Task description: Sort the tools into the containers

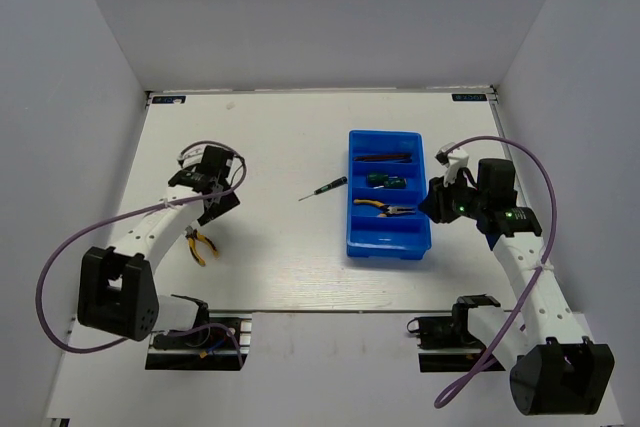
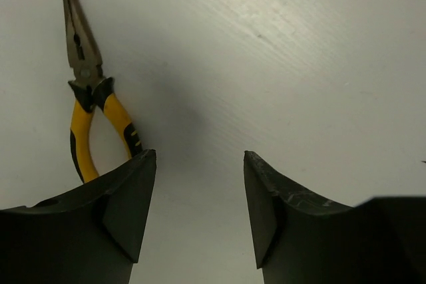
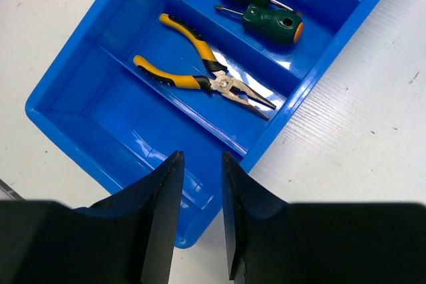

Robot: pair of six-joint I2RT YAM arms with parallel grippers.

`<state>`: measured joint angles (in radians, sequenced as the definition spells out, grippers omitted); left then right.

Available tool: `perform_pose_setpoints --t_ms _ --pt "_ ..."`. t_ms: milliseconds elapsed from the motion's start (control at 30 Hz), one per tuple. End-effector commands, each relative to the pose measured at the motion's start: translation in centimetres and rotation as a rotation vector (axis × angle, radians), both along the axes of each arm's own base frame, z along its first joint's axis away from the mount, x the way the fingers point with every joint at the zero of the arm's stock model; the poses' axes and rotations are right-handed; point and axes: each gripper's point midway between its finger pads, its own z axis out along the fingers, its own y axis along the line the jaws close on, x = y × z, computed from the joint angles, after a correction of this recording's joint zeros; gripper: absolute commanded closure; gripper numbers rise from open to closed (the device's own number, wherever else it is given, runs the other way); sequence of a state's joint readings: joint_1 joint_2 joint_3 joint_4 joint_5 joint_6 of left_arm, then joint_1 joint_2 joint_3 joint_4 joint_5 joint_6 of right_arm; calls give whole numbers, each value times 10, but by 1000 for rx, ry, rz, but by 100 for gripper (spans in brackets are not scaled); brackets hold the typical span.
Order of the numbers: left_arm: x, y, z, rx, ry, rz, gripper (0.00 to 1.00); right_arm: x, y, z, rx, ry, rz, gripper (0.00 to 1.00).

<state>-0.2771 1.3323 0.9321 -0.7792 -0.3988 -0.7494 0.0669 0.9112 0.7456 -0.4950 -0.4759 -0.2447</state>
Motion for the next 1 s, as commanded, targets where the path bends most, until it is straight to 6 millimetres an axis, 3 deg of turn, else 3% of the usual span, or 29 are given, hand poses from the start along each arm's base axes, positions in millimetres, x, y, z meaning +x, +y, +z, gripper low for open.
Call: perform_pose_setpoints --t_ms 0,333,733,867,967 --pt "-21 6 -7 -99 15 114 35 7 -4 17 -16 -61 -10 64" --pt "-48 43 -33 -89 61 270 35 9 -8 18 -32 -75 -28 64" --pt "-30 42 -65 -119 128 274 47 9 -9 19 -30 -79 -38 64" --pt "-32 44 -70 -107 147 279 49 10 -9 20 -32 -81 -41 64" --pt "-43 41 -87 -134 163 289 51 10 -10 19 -35 -83 -44 64"
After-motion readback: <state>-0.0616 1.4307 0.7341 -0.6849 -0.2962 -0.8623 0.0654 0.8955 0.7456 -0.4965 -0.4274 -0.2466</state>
